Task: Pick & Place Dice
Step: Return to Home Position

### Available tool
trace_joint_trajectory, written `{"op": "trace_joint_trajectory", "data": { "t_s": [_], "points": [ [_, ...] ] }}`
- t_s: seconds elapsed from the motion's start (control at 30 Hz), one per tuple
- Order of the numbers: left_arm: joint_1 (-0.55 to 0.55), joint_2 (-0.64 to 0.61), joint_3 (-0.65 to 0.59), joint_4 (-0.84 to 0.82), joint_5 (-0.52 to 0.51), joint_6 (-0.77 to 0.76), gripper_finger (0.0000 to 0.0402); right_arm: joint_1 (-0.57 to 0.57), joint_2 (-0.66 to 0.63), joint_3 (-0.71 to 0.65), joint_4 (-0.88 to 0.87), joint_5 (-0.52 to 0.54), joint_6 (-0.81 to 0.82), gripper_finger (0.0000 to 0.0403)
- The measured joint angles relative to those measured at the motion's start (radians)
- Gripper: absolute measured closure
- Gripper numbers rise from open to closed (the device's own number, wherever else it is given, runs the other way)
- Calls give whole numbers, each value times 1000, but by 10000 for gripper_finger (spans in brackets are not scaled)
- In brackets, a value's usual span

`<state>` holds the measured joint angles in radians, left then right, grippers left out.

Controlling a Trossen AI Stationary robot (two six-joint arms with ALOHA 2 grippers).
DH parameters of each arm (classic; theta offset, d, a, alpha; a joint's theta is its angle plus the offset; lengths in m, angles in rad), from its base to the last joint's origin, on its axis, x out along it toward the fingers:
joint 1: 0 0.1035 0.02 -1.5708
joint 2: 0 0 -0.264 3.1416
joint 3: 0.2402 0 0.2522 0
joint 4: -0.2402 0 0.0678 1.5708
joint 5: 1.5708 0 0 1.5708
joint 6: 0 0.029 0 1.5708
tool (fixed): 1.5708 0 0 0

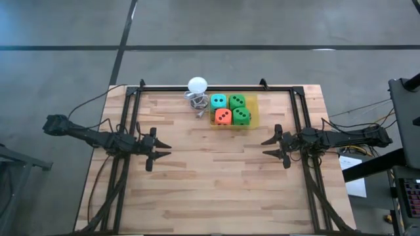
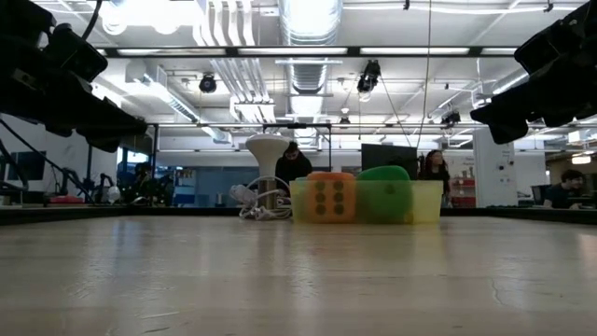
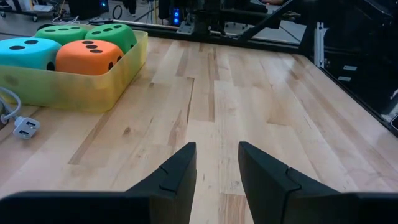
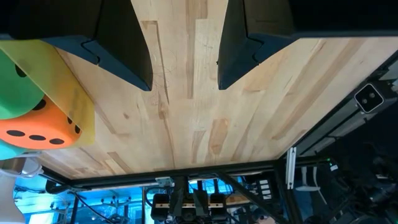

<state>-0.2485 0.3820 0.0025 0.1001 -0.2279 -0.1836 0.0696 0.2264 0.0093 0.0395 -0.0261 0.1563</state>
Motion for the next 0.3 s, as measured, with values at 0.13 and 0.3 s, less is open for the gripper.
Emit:
{"op": "trace_joint_trajectory", "data": {
  "t_s": [0.13, 0.3],
  "points": [
    [0, 0, 0, 0, 0, 0, 277, 0, 0, 0, 0, 0, 0, 227],
    [0, 0, 0, 0, 0, 0, 277, 0, 0, 0, 0, 0, 0, 225]
  ]
}}
